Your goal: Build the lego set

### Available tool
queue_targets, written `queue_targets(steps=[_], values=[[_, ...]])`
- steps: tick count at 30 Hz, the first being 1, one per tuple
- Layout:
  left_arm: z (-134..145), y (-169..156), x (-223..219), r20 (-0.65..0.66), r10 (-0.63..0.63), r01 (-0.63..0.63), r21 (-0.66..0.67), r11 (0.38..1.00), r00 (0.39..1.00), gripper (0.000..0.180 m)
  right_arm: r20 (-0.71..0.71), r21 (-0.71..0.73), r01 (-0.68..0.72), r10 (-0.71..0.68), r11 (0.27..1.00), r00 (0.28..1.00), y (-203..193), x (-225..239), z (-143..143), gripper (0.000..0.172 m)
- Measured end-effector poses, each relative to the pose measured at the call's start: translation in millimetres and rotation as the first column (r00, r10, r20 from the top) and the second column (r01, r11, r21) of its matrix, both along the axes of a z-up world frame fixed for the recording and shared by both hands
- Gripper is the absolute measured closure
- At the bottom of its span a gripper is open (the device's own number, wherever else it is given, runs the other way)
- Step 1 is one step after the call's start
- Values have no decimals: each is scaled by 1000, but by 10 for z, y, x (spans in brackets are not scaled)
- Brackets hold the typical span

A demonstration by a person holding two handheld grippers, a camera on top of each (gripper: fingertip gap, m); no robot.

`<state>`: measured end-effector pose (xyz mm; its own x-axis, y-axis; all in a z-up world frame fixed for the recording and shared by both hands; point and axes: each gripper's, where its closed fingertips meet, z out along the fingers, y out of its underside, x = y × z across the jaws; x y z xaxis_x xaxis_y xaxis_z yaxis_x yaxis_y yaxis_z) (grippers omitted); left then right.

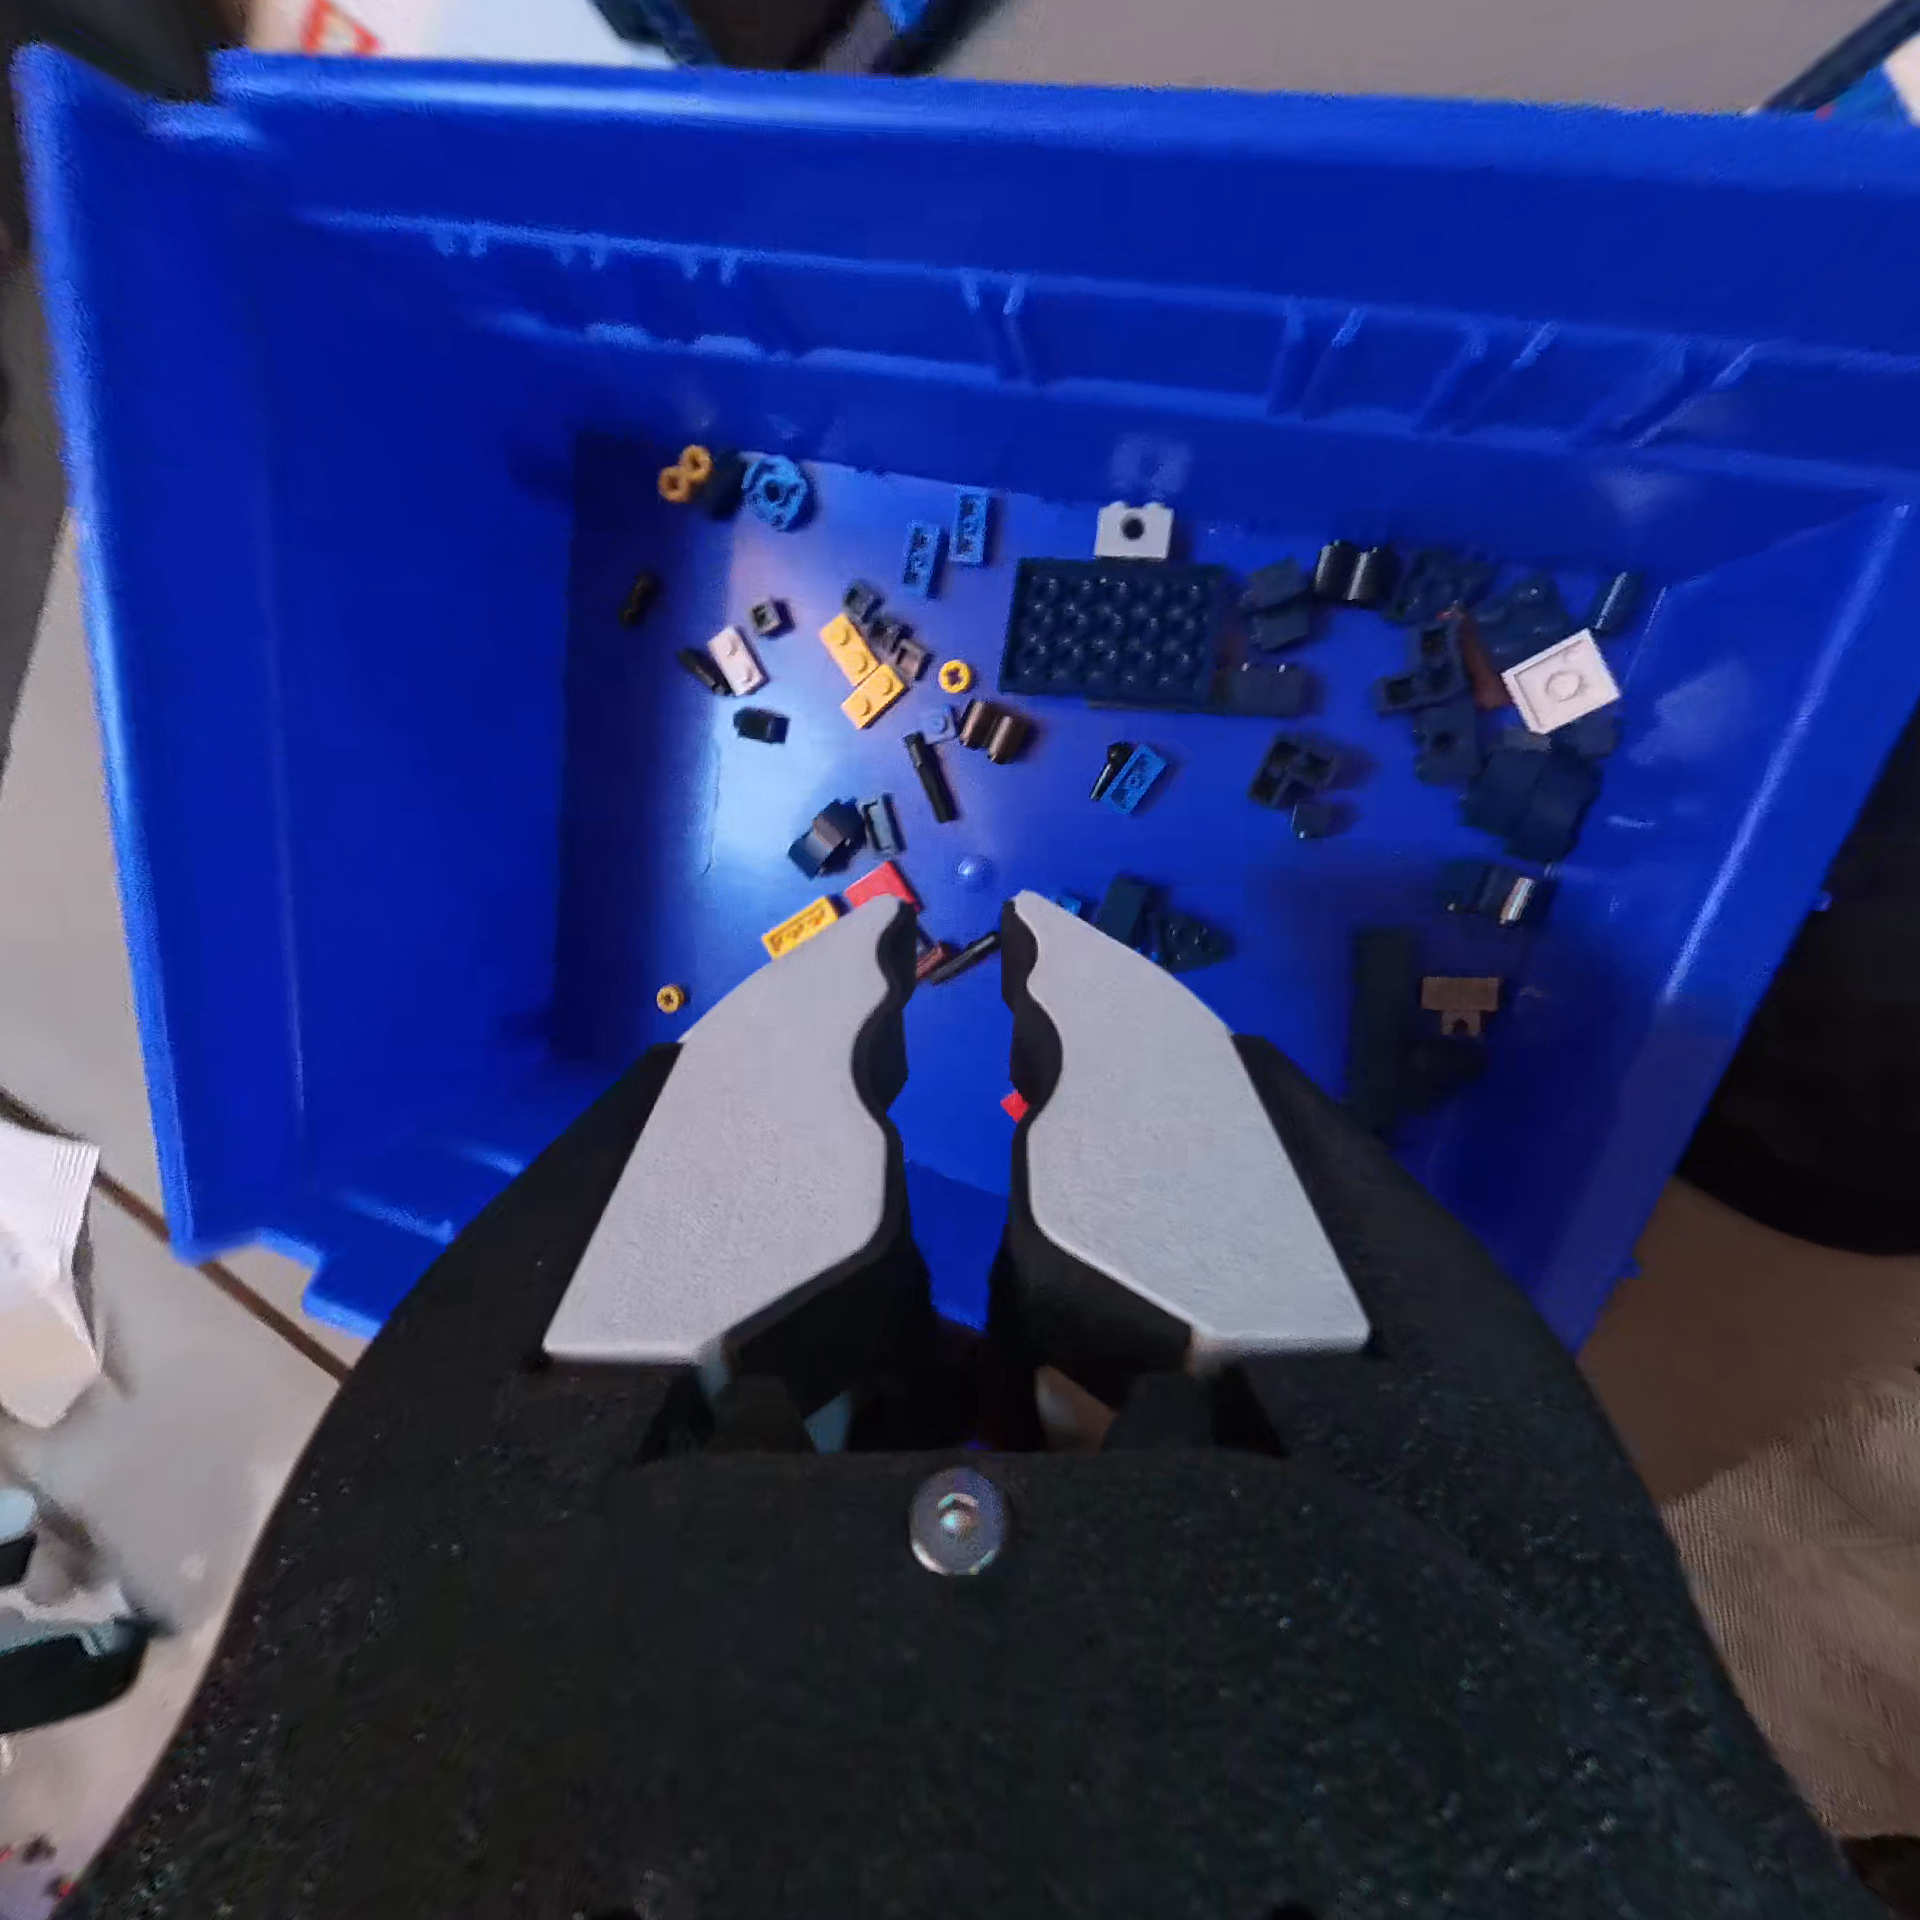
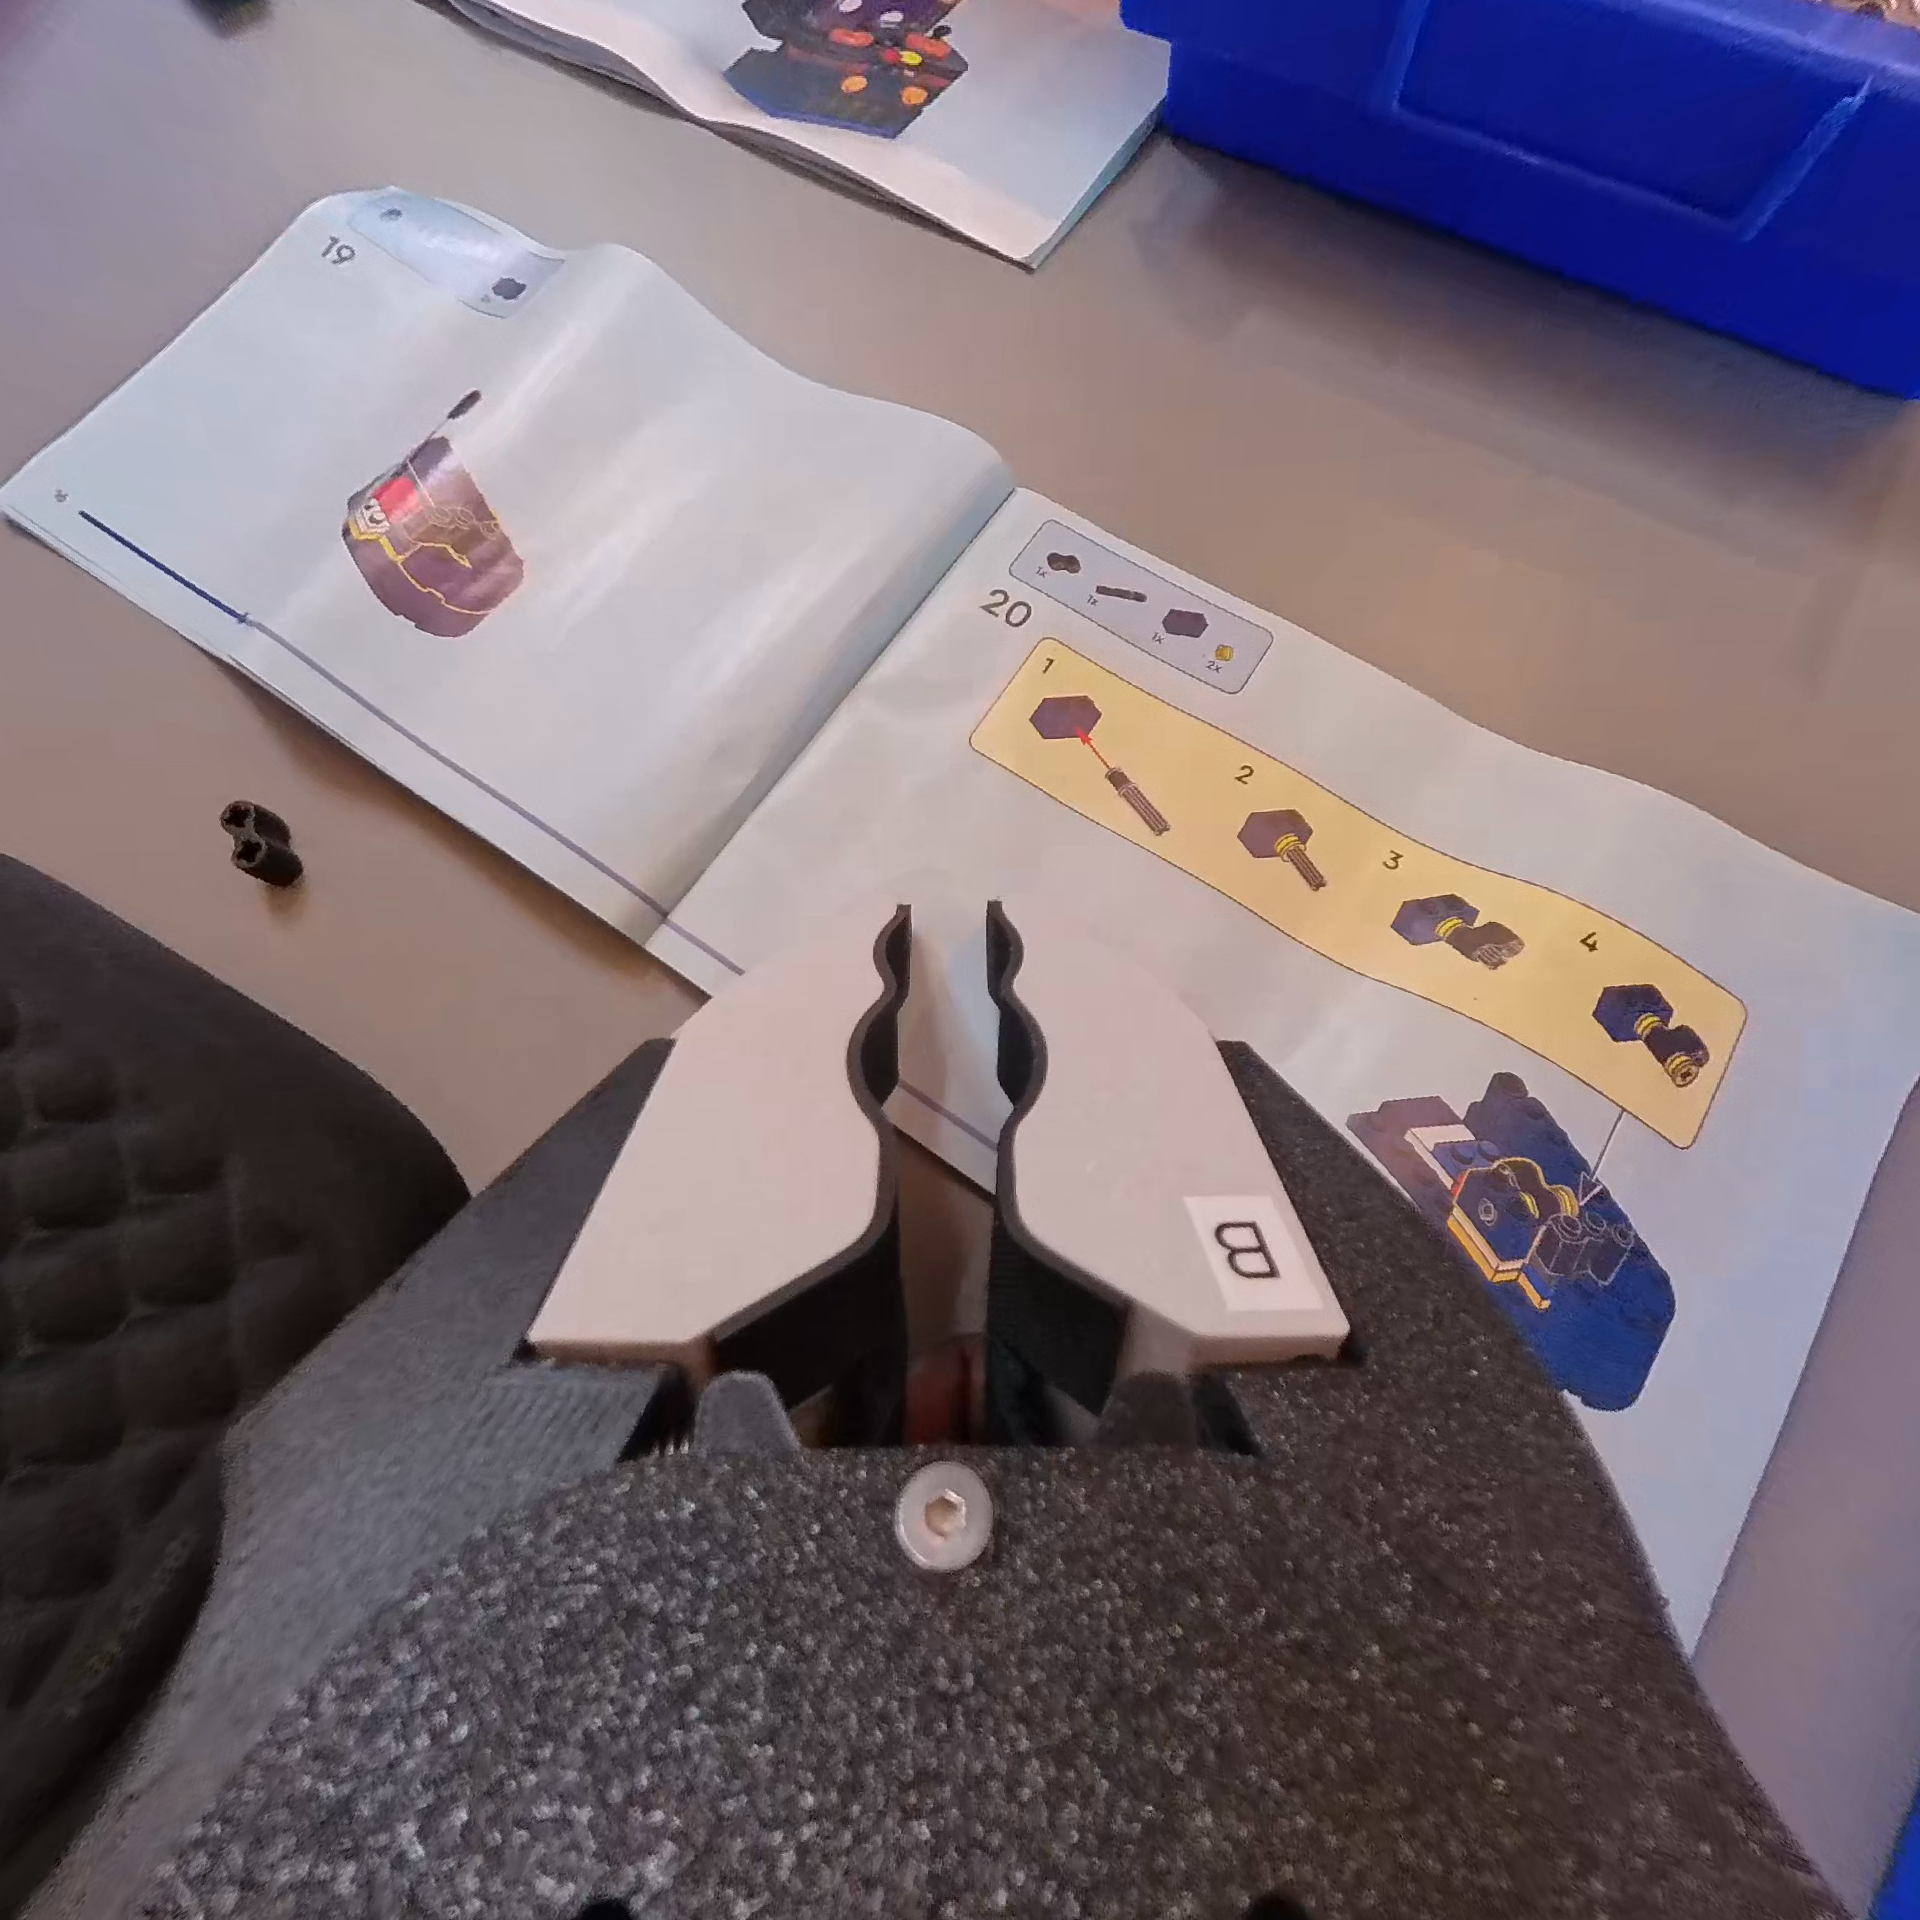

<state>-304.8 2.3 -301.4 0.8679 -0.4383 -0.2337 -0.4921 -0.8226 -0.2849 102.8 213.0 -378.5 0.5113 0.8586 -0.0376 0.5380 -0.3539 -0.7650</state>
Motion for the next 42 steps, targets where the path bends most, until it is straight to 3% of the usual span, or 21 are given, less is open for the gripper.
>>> queue_targets(steps=[5, 8, 15, 20, 25, 28, 29, 31, 34, 35, 36, 37, 39, 41, 42], values=[[-305, 190, 101, 137, 13, 15, -196, 981, 990, 172, 14, 22, -9, 9, 1000, 1000, -16, -7, -1, 156], [-524, 189, 24, 103, 37, -6, -284, 959, 994, 172, 29, 42, -14, 13, 999, 999, -24, -9, -2, 154], [-694, 206, -137, 33, 95, -81, -293, 953, 995, 174, 28, 40, -26, 25, 999, 999, -41, -17, -2, 152], [-652, 259, -125, 90, 97, -76, -214, 974, 991, 176, 35, 50, -29, 27, 998, 999, -42, -23, -4, 151], [-340, 290, -111, 90, 58, -54, -55, 997, 994, 176, 42, 62, -34, 31, 998, 999, -43, -21, -4, 150], [78, 408, 33, 115, -44, 22, 186, 982, 992, 176, 55, 84, -45, 41, 995, 998, -39, -17, 3, 150], [303, 470, 166, 149, -85, 32, 326, 945, 985, 176, 67, 108, -56, 49, 993, 997, -34, -19, 10, 150], [845, 542, 570, 289, -201, -19, 613, 790, 936, 177, 87, 202, -73, 56, 977, 995, -2, -42, 69, 146], [1492, 443, 1167, 343, -428, -160, 899, 408, 836, 177, -51, 291, -97, 117, 952, 992, -99, -279, 407, 143], [1552, 408, 1325, 314, -458, -184, 934, 305, 832, 177, -154, 287, -107, 155, 952, 976, -198, -418, 601, 144], [1540, 401, 1483, 278, -469, -182, 953, 241, 838, 177, -281, 276, -125, 205, 953, 938, -335, -575, 839, 145], [1487, 425, 1624, 237, -459, -158, 966, 205, 856, 177, -425, 259, -159, 260, 953, 867, -513, -736, 1118, 148], [1372, 504, 1855, 136, -395, -80, 985, 154, 908, 177, -678, 253, -271, 370, 929, 635, -934, -980, 1709, 153], [1273, 586, 2021, -2, -288, 38, 992, 120, 958, 177, -780, 313, -341, 445, 886, 440, -1251, -1108, 2117, 157], [1235, 614, 2088, -73, -238, 101, 989, 108, 968, 177, -786, 355, -336, 473, 872, 398, -1334, -1173, 2218, 159]])
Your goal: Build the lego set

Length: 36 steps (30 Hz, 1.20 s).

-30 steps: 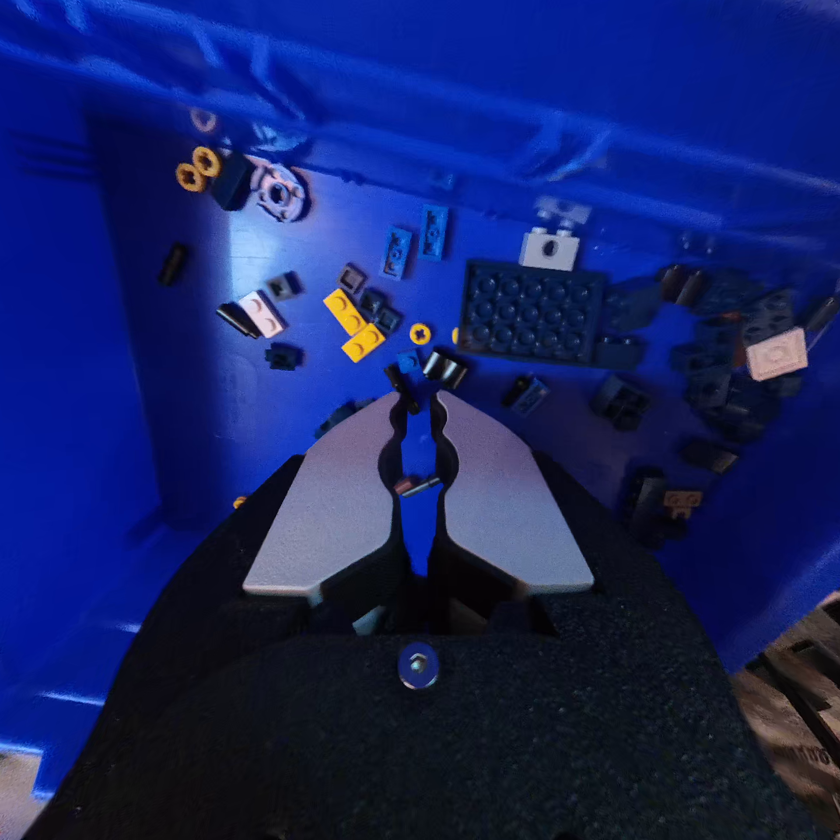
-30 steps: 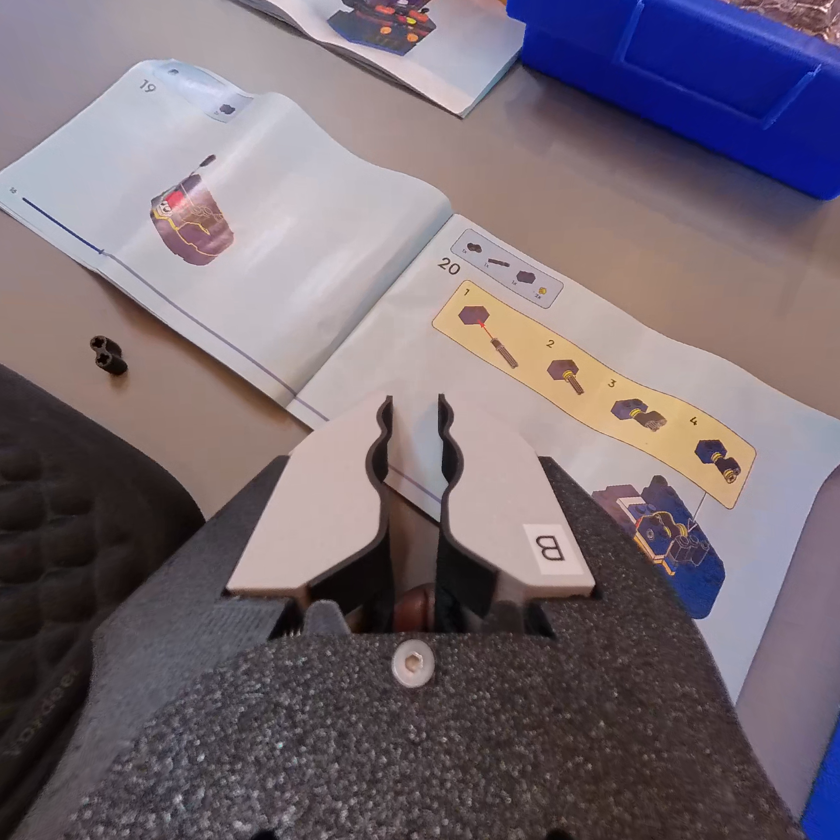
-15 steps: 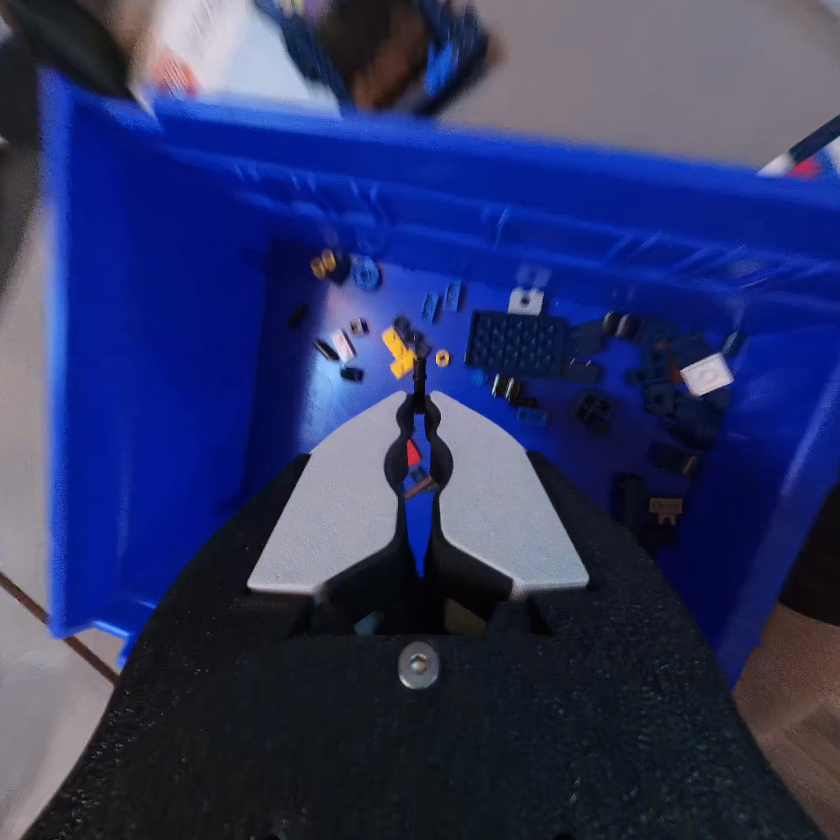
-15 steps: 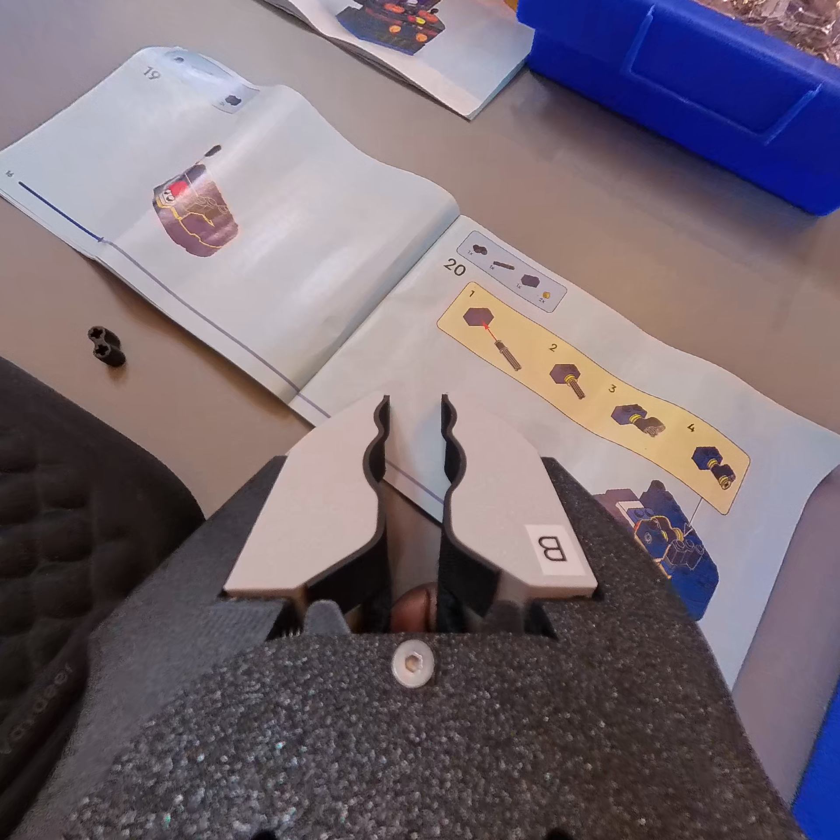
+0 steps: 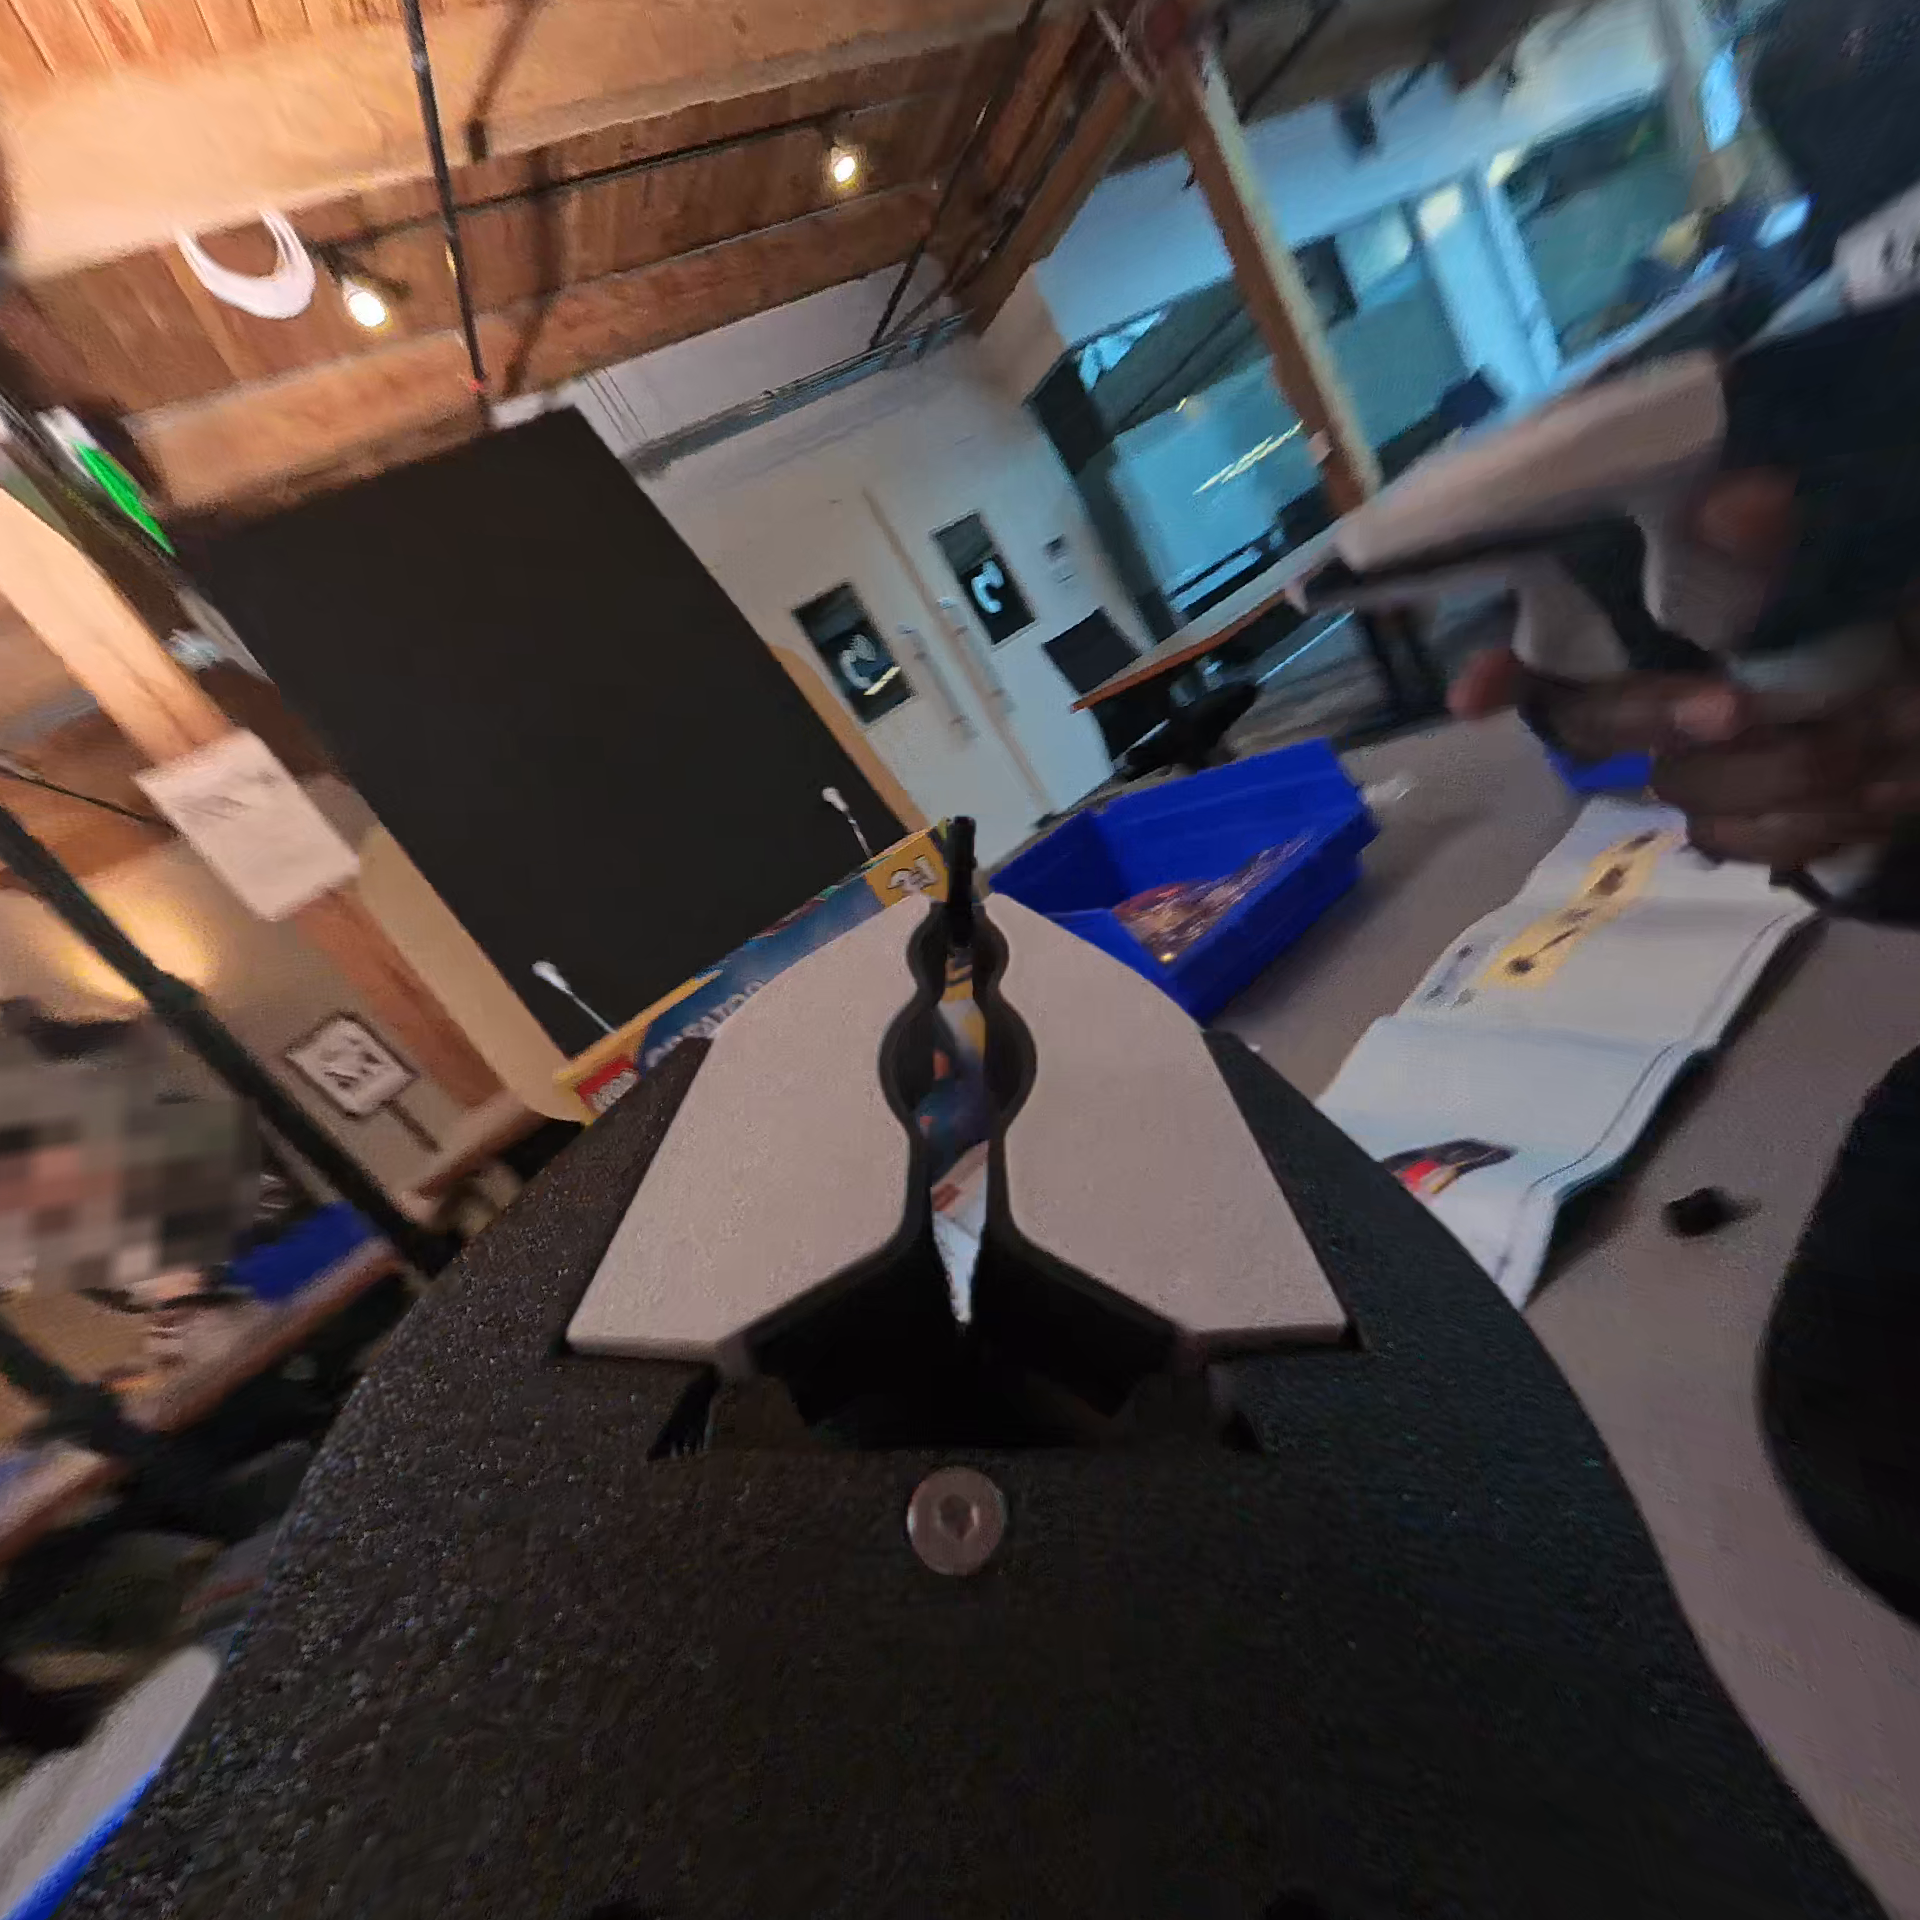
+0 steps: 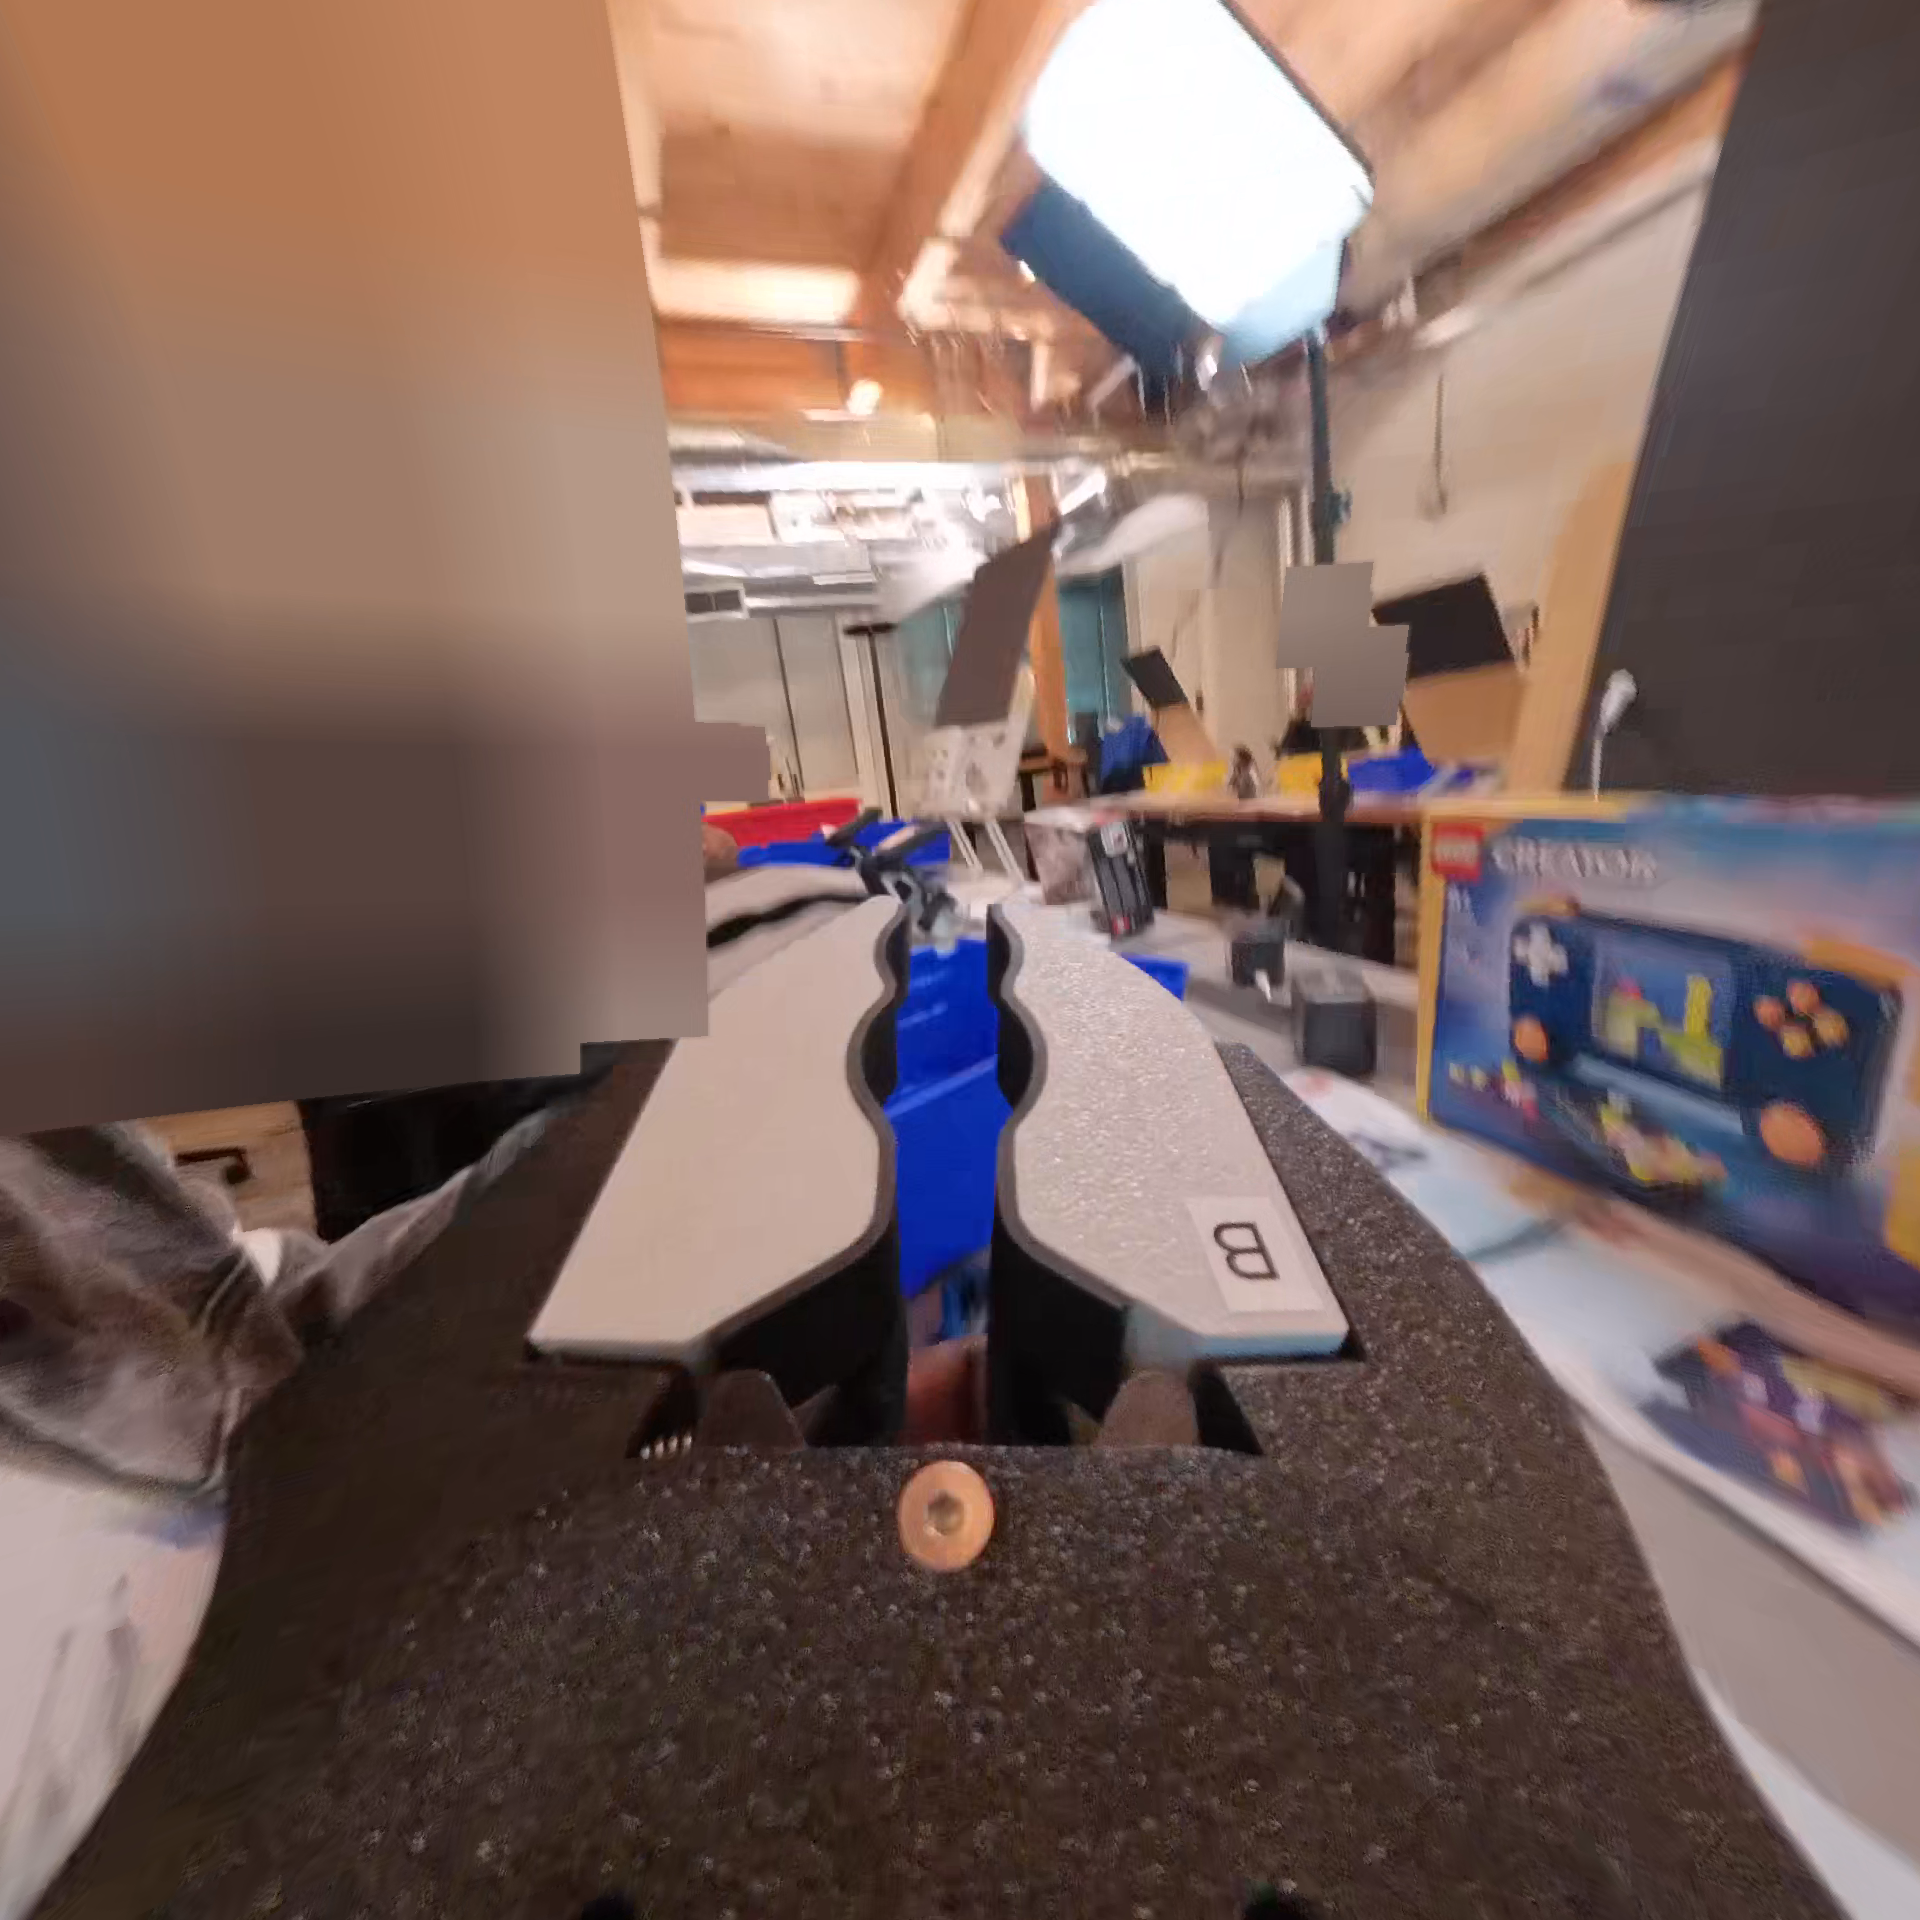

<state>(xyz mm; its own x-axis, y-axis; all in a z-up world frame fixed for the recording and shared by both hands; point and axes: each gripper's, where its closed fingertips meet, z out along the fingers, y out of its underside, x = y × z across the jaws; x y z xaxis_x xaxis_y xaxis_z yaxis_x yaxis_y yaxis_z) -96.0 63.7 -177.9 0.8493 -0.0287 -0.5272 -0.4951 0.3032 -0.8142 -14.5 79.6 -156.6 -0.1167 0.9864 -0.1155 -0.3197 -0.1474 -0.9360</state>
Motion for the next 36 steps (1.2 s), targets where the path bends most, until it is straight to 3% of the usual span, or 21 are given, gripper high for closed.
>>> queue_targets(steps=[4, 11, 17, 20, 23, 26, 31, 36], values=[[-122, 37, 255, -175, 59, -57, 16, 998, 983, 177, 15, 152, 46, -49, 987, 999, -159, -292, -69, 161], [-181, 33, 362, -252, 67, -62, 27, 998, 965, 177, 70, 261, 33, -53, 965, 996, -335, -457, -280, 159], [-291, 56, 421, -269, 26, -30, -10, 999, 963, 176, 113, 324, 60, -102, 944, 988, -280, -472, -348, 167], [-300, 57, 275, -187, -3, -12, -80, 997, 982, 163, 172, 362, 39, -108, 931, 979, -119, -384, -420, 167], [-190, -57, -108, 0, 14, -13, -167, 986, 1000, 158, 443, 555, -155, -132, 817, 887, -130, -348, -1055, 167], [-197, -216, -605, 153, 130, -74, -326, 942, 980, 152, 591, 718, -264, -365, 643, 719, -36, -367, -1715, 167], [-263, -573, -1336, 125, 421, -327, -450, 831, 898, 143, 655, 715, -320, -435, 621, 618, -64, -411, -2025, 167], [-338, -711, -1608, 132, 511, -394, -485, 780, 849, 142, 738, 584, -309, -333, 750, 586, -65, -389, -2104, 166]])
